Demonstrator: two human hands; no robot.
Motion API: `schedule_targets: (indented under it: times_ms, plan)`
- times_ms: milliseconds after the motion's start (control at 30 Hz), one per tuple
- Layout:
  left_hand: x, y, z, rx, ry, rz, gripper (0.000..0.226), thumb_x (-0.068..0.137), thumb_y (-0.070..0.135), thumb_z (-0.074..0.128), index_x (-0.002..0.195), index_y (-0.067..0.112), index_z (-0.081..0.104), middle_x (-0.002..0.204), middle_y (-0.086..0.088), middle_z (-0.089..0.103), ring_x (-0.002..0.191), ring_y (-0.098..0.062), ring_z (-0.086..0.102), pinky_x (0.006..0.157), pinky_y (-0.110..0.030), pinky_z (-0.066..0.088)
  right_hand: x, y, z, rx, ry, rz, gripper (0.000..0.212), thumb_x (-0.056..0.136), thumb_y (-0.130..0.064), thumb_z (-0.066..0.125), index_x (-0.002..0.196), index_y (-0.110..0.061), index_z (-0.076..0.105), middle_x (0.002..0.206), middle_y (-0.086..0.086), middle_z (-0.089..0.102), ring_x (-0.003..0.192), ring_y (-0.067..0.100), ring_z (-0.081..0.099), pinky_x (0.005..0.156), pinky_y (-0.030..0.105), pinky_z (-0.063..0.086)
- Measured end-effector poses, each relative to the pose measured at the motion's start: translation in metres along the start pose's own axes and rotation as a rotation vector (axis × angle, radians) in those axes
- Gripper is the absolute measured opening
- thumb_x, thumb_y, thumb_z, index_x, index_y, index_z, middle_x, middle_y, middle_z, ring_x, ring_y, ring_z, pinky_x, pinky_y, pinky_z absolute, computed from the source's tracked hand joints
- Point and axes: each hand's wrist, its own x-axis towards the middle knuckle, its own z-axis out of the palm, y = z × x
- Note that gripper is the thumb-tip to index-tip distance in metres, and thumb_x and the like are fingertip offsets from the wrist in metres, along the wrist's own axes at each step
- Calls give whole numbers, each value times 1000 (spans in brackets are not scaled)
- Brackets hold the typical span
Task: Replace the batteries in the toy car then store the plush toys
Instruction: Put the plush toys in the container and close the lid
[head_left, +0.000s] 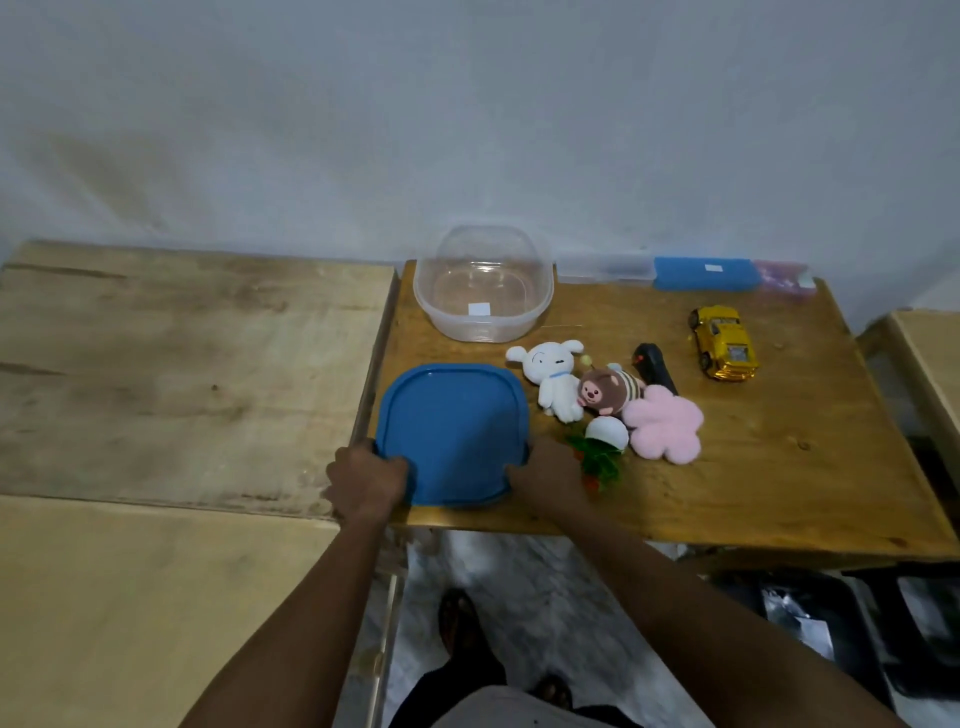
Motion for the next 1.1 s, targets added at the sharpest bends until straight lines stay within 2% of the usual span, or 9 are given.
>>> schedule_targets:
  times_ms: [133, 233, 333, 433, 533, 633, 800, 933, 1100]
  plan:
    - [5, 16, 5, -85, 72, 134, 51, 77, 30, 66, 126, 16, 63, 124, -15, 51, 117, -38, 47, 98, -51, 39, 17, -9, -7, -8, 89, -65, 30, 83, -18, 62, 60, -13, 42, 56, 1, 44, 53, 14, 40, 50, 32, 32]
    - [4, 44, 16, -251, 87, 331, 55, 74, 32, 61, 125, 13, 65, 122, -13, 55, 115, -33, 51, 98, -47, 41, 26, -9, -23, 26, 284, -68, 15, 84, -19, 61, 85, -8, 71, 77, 6, 68, 72, 18, 60, 67, 38, 52]
    - [2, 86, 28, -258, 3, 453, 47, 80, 29, 67, 124, 14, 65, 123, -9, 56, 116, -28, 52, 100, -47, 42, 29, -9, -54, 62, 497, -25, 27, 85, -21, 58, 105, -15, 75, 100, 1, 72, 94, 18, 63, 75, 30, 51]
    - [-2, 128, 42, -166, -100, 565, 49, 82, 33, 70, 128, 17, 62, 125, -7, 56, 117, -27, 51, 100, -50, 43, 31, 0, -85, 110, 544, 76, 26, 85, -27, 55, 101, -24, 74, 94, -6, 73, 87, 16, 65, 72, 31, 53]
    - [-8, 159, 59, -112, -163, 637, 57, 79, 36, 74, 130, 15, 60, 126, -11, 55, 117, -29, 52, 94, -44, 46, 36, 19, -112, 85, 561, 137, 25, 86, -31, 59, 105, -25, 74, 103, -5, 73, 95, 18, 65, 76, 30, 51]
    - [-13, 182, 72, -60, -222, 603, 67, 80, 44, 74, 137, 17, 52, 135, -11, 47, 123, -30, 47, 97, -45, 46, 47, 41, -136, 27, 528, 170, 29, 86, -31, 65, 113, -24, 72, 113, -1, 72, 101, 21, 65, 77, 31, 50]
    - [-16, 207, 93, -26, -151, 517, 80, 76, 46, 77, 142, 16, 43, 142, -18, 37, 124, -38, 47, 97, -46, 49, 85, 80, -168, -46, 454, 204, 45, 81, -35, 70, 124, -22, 65, 116, 5, 69, 106, 26, 63, 81, 40, 56]
    - [-18, 222, 105, -113, -208, 402, 83, 75, 37, 81, 144, 17, 39, 144, -19, 30, 120, -43, 51, 96, -49, 50, 117, 107, -179, -92, 367, 185, 58, 83, -40, 66, 135, -18, 52, 125, 12, 62, 114, 32, 57, 86, 39, 49]
    - [-26, 233, 113, -154, -175, 288, 87, 71, 29, 86, 144, 15, 42, 143, -20, 36, 122, -38, 49, 97, -40, 45, 136, 124, -186, -146, 192, 160, 62, 88, -35, 64, 142, -14, 45, 137, 10, 54, 123, 28, 53, 91, 37, 46]
